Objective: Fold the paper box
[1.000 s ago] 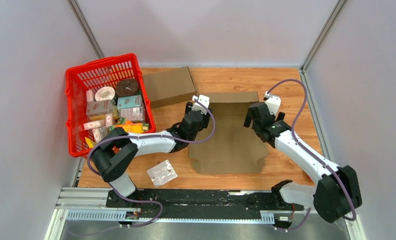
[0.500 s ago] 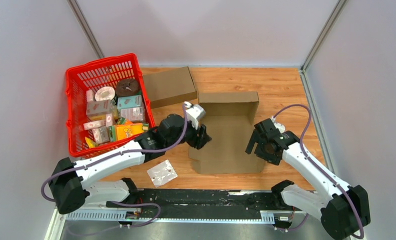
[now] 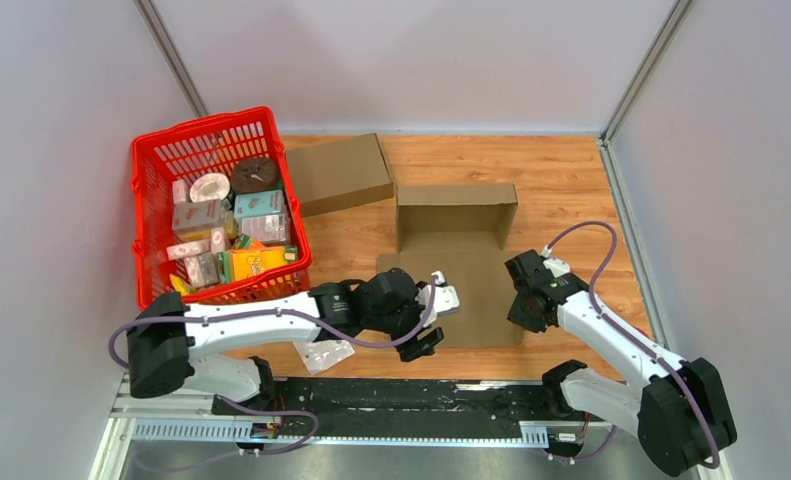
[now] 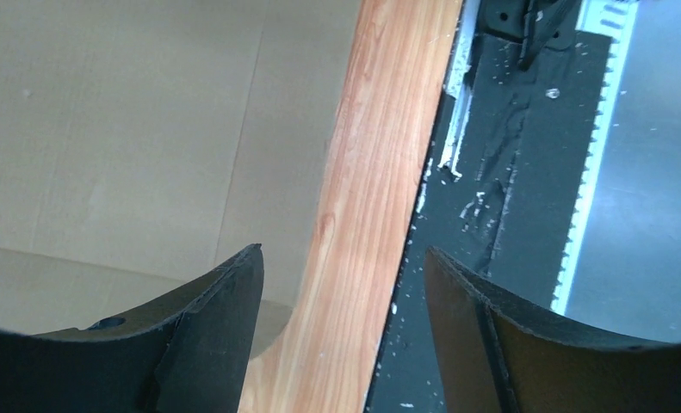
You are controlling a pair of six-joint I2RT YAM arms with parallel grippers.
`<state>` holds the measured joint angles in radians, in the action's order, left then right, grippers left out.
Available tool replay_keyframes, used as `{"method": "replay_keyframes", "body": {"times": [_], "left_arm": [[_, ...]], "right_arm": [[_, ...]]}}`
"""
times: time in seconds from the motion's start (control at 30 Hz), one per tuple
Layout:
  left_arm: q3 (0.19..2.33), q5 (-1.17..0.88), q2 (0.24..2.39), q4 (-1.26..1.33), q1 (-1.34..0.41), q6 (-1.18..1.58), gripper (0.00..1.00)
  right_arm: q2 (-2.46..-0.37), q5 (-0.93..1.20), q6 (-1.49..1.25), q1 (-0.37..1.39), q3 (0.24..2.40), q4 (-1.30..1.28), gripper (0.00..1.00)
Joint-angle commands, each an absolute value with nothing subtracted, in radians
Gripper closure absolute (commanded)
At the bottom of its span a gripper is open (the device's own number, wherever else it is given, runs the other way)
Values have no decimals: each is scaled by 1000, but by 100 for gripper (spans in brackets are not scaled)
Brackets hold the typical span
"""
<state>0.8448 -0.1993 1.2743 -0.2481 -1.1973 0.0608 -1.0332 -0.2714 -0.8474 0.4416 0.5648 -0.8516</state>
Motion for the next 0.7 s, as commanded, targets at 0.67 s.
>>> {"method": "replay_keyframes", "body": {"times": [0.67], "left_arm": [[1097, 564, 1693, -130, -1422, -440, 20]], "right_arm": [[-893, 67, -765, 414, 813, -1088, 100]]}}
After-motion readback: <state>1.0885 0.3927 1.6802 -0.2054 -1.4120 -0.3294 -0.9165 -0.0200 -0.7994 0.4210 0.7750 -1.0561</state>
